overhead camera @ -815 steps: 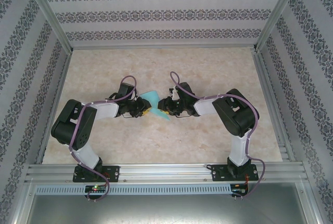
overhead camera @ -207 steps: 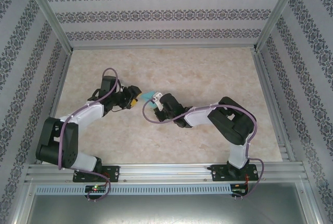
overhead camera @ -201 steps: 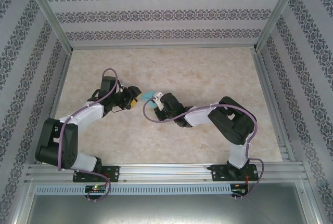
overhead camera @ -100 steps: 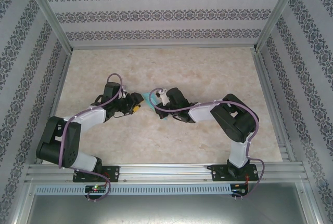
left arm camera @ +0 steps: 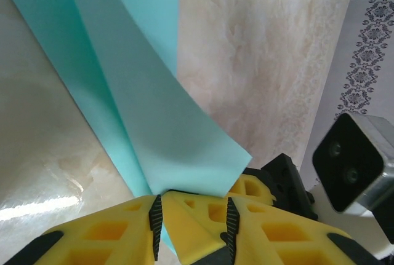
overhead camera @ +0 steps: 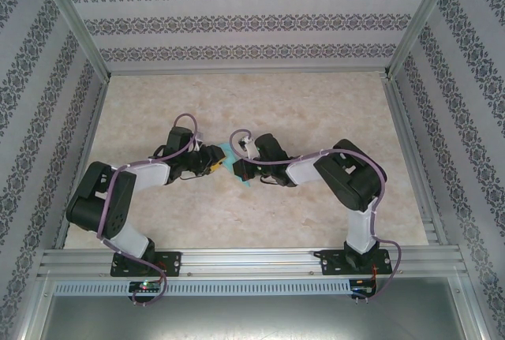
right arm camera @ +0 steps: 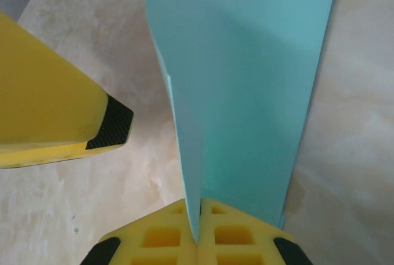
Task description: Fold a paper plane with a square sheet of paper (pick it up from the middle)
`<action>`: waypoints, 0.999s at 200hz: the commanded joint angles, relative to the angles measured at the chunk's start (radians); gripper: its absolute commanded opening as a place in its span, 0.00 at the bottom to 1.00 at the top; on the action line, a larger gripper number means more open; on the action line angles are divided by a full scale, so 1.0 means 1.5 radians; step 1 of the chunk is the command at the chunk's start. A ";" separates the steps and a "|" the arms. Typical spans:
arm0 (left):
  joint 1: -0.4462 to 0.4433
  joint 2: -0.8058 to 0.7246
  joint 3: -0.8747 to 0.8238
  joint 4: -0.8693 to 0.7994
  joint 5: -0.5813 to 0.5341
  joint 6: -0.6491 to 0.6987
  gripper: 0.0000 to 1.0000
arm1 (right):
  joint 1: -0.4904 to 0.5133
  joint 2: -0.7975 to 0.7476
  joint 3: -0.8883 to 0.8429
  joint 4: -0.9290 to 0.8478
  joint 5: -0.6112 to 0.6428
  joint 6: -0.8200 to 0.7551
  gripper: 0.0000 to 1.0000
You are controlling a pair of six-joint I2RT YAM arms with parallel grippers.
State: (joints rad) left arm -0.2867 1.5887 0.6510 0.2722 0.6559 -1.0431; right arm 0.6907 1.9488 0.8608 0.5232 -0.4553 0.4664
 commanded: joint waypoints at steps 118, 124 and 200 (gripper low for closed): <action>-0.017 0.052 0.017 0.063 0.027 0.015 0.32 | -0.021 0.055 0.021 0.009 -0.088 0.081 0.00; -0.017 0.056 0.017 0.066 0.029 0.014 0.32 | -0.022 0.056 0.022 0.006 -0.087 0.082 0.00; -0.018 0.082 0.022 0.099 0.031 0.007 0.28 | -0.022 0.062 0.027 -0.021 -0.099 0.070 0.00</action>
State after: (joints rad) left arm -0.3019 1.6974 0.6617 0.3511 0.6823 -1.0435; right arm 0.6628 2.0079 0.8890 0.5457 -0.5777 0.5800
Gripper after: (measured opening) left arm 0.292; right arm 0.055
